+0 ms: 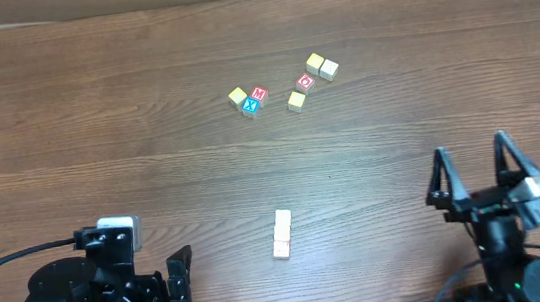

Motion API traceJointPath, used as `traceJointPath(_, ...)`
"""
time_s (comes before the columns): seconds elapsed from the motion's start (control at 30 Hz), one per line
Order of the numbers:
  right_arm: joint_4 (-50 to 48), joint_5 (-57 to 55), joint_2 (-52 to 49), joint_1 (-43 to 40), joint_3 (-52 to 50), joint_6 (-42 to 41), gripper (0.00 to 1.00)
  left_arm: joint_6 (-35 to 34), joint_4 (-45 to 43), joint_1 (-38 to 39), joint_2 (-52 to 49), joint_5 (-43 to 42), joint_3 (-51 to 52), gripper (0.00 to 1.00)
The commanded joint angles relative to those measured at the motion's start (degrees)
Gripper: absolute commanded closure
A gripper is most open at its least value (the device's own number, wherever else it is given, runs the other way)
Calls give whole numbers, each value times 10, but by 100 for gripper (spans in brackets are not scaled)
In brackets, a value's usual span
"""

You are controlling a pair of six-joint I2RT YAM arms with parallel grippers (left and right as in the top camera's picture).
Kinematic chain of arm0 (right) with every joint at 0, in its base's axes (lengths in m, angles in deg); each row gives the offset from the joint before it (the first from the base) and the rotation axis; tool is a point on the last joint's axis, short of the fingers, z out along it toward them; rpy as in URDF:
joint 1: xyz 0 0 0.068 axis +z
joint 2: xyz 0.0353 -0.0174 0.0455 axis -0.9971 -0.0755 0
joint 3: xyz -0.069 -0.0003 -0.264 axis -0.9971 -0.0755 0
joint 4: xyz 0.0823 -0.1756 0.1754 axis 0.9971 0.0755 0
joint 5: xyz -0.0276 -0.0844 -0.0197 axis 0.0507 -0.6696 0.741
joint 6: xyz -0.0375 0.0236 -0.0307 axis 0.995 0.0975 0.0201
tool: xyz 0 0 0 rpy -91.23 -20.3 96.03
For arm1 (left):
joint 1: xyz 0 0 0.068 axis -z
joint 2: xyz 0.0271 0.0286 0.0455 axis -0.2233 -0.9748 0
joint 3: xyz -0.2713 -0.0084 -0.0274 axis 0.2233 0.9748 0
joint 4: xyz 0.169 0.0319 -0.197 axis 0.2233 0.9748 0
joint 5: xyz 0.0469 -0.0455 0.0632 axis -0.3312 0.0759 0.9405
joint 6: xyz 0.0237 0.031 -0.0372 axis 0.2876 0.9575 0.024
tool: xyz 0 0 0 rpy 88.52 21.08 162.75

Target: Flip 3 blocks

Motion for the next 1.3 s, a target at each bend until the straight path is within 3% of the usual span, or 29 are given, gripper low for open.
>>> traceJointPath(0.0, -37, 15, 8, 2, -43, 46, 0, 10, -1, 2, 2, 2, -2, 0)
traceJointPath(0.27, -40, 17, 8, 2, -81, 151, 0, 10, -1, 2, 2, 2, -2, 0)
traceJointPath(0.6, -9, 28, 8, 2, -102, 172, 0, 10, 0, 2, 2, 2, -2, 0)
traceJointPath(0.87, 76, 30, 8, 21, -102, 182, 0, 10, -1, 2, 2, 2, -2, 0)
traceJointPath(1.27, 75, 25, 8, 20, -101, 145, 0, 10, -1, 2, 2, 2, -2, 0)
